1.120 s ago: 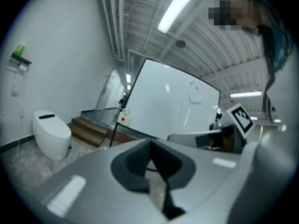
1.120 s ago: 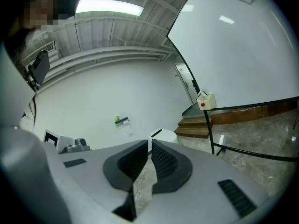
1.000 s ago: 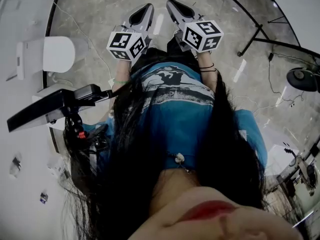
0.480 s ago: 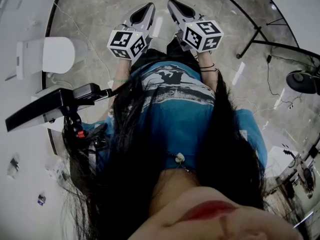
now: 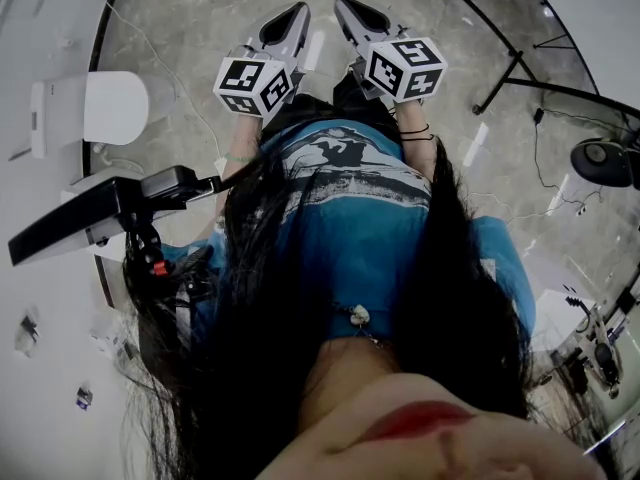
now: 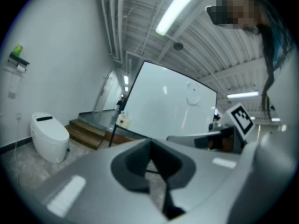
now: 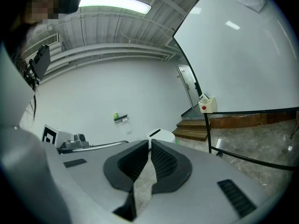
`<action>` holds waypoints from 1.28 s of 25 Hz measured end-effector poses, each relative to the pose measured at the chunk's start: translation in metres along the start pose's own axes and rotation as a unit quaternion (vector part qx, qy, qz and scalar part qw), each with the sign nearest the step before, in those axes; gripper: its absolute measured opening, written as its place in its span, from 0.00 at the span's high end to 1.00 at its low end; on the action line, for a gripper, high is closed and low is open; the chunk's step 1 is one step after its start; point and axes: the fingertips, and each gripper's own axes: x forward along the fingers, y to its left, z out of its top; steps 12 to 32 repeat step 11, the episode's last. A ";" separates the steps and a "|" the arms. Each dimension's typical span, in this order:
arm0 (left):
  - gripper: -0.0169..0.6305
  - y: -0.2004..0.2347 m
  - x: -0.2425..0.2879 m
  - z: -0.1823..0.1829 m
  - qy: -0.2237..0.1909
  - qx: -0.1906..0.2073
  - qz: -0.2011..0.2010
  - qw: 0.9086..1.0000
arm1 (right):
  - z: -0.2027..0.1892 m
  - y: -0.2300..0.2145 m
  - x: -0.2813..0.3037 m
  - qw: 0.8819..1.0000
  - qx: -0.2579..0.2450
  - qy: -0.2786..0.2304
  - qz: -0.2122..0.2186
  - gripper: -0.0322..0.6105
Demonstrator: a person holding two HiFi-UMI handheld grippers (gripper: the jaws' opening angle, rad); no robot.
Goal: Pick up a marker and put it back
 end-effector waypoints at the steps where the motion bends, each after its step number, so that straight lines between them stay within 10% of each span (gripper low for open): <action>1: 0.97 0.000 0.001 -0.001 0.001 0.000 0.000 1.000 | -0.001 -0.001 0.000 1.000 0.001 0.000 -0.001 0.91; 32: 0.97 0.001 0.010 0.002 0.004 -0.002 -0.001 1.000 | 0.006 -0.014 -0.001 1.000 0.004 0.000 -0.011 0.91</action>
